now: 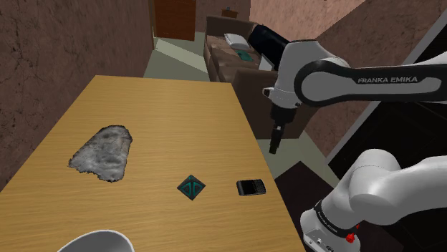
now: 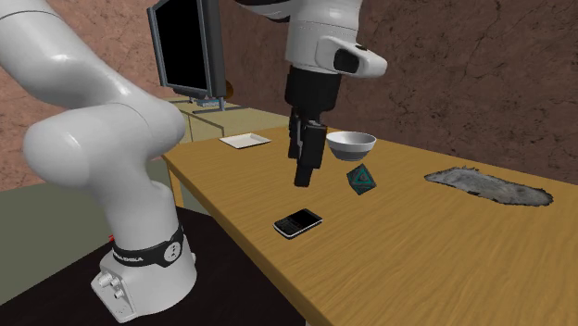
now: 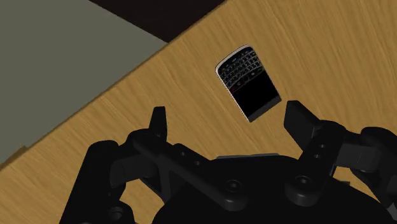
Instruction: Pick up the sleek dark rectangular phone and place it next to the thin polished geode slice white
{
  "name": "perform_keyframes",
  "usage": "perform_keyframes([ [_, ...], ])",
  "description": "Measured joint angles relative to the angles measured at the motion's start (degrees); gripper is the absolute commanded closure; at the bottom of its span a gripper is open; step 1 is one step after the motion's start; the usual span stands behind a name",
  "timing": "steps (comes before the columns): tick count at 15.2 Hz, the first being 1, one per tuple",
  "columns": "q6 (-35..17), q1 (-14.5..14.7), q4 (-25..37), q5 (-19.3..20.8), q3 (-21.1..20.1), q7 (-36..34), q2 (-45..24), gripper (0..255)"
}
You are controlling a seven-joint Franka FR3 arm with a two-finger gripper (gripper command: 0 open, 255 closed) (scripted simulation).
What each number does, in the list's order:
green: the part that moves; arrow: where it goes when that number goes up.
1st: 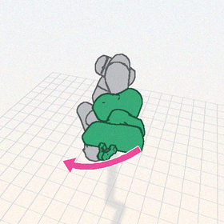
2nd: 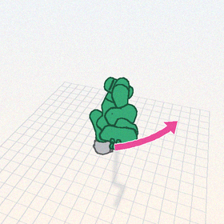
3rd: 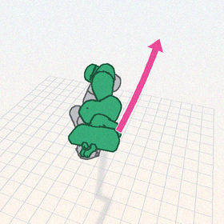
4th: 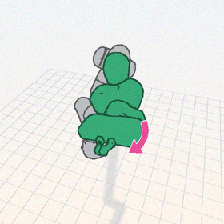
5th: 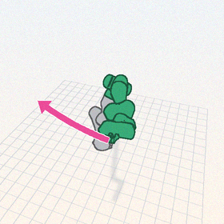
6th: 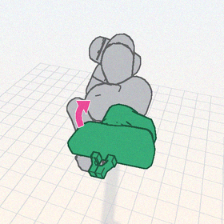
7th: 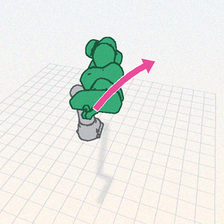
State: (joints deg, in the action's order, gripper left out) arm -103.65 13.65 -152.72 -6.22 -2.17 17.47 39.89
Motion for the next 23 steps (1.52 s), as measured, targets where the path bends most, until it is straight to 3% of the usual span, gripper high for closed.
perform_keyframes([
  [11,-26.7,14.6,-11.4,-0.9,-4.7,21.3,-10.0,0],
  [19,-37.5,16.1,-14.9,-1.5,-5.5,23.6,-16.7,0],
  [23,-38.9,16.1,-15.3,-1.5,-5.5,23.8,-17.7,0],
])
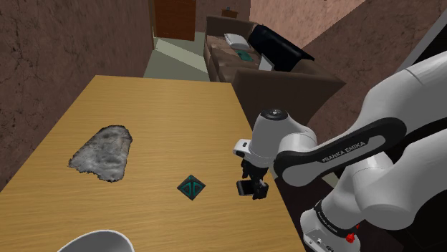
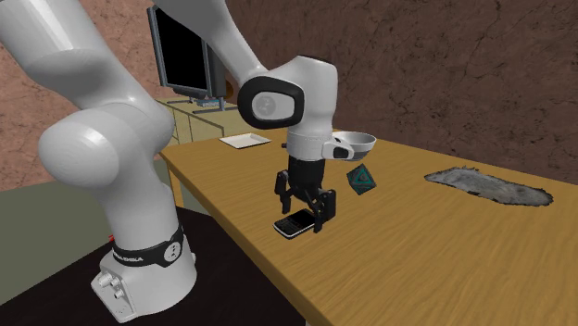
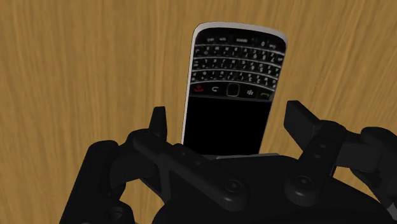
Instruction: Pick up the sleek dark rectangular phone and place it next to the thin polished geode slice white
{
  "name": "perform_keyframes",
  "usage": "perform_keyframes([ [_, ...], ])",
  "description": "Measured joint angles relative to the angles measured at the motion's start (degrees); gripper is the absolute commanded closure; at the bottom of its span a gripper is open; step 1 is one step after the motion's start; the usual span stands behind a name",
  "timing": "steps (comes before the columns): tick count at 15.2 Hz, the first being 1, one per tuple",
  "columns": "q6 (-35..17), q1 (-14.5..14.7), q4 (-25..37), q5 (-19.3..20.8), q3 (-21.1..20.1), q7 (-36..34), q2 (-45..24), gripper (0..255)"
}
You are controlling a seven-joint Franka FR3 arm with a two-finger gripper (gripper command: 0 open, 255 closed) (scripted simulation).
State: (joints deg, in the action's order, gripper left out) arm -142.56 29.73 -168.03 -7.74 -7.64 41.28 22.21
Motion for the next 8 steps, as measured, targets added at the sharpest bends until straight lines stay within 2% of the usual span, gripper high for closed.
perform_keyframes([
  [3,-0.1,0.0,0.0,0.0,0.0,0.0,-0.1,0],
  [4,-0.1,0.0,0.0,0.0,0.0,0.0,-0.1,255],
  [8,-0.2,0.0,0.1,0.0,0.0,0.0,0.0,255],
])
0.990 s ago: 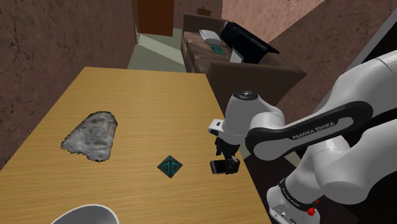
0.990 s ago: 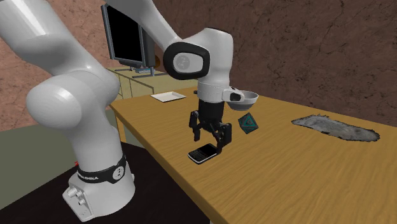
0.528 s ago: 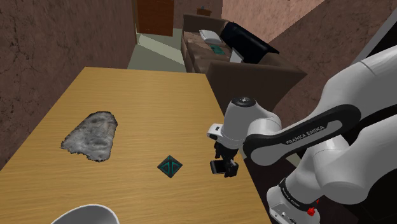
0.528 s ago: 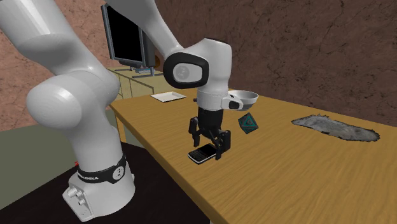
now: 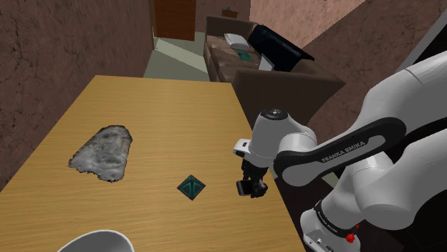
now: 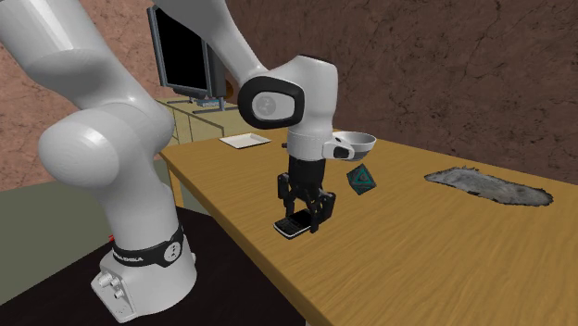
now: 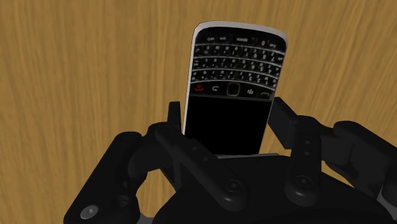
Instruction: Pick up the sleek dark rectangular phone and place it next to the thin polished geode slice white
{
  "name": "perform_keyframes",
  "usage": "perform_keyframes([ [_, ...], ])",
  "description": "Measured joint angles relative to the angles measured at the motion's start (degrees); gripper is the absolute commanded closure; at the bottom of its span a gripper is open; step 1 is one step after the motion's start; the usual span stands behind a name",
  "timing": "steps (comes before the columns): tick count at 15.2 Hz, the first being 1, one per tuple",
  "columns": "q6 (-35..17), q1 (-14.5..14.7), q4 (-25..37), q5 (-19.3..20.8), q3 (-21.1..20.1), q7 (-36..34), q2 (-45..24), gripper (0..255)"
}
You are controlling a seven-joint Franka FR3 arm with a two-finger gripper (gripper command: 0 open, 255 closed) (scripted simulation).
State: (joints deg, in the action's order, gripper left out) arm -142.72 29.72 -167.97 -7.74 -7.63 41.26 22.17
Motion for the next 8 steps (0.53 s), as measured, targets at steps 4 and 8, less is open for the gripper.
perform_keyframes([
  [4,0.0,0.0,0.0,0.0,0.0,0.0,-0.1,255],
  [8,1.5,0.0,0.2,0.1,0.1,0.0,1.3,255],
])
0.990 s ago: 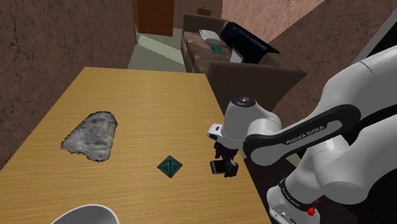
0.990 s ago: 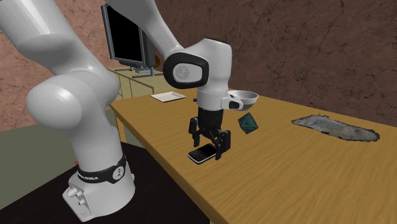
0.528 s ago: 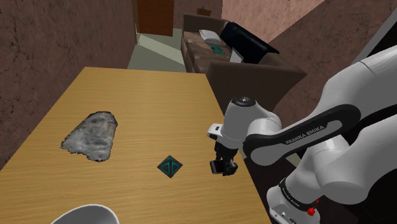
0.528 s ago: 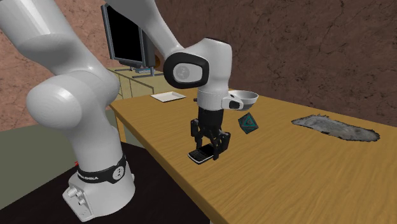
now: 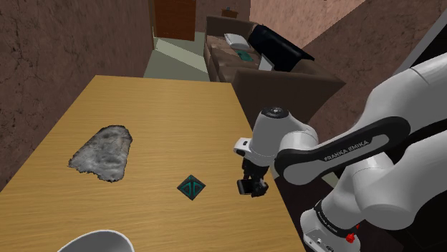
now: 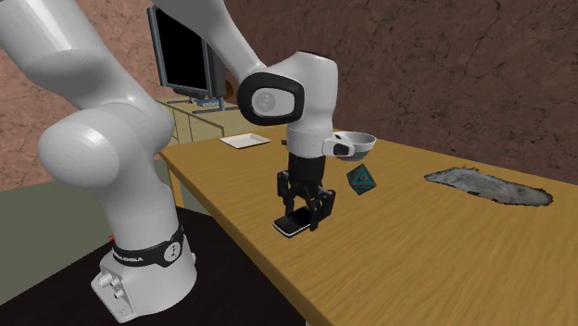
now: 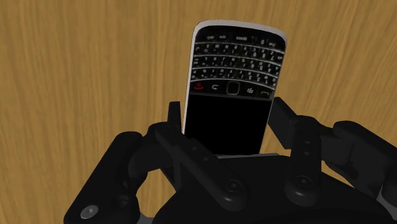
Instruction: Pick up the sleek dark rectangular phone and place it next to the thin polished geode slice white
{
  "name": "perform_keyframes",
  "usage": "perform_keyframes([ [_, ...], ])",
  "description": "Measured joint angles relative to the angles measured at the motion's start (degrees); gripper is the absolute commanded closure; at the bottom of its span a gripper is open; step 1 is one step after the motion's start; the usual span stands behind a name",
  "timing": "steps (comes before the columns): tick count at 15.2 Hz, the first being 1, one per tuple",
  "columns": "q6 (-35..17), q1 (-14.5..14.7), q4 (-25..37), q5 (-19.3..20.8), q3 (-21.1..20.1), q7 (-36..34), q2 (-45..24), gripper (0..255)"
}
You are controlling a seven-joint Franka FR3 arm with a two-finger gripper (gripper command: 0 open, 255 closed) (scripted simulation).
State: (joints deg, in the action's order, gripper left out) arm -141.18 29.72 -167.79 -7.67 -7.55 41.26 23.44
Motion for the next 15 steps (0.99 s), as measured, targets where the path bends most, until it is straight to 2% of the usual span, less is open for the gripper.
perform_keyframes([
  [15,16.4,-0.1,5.1,0.9,0.8,-0.5,11.3,255],
])
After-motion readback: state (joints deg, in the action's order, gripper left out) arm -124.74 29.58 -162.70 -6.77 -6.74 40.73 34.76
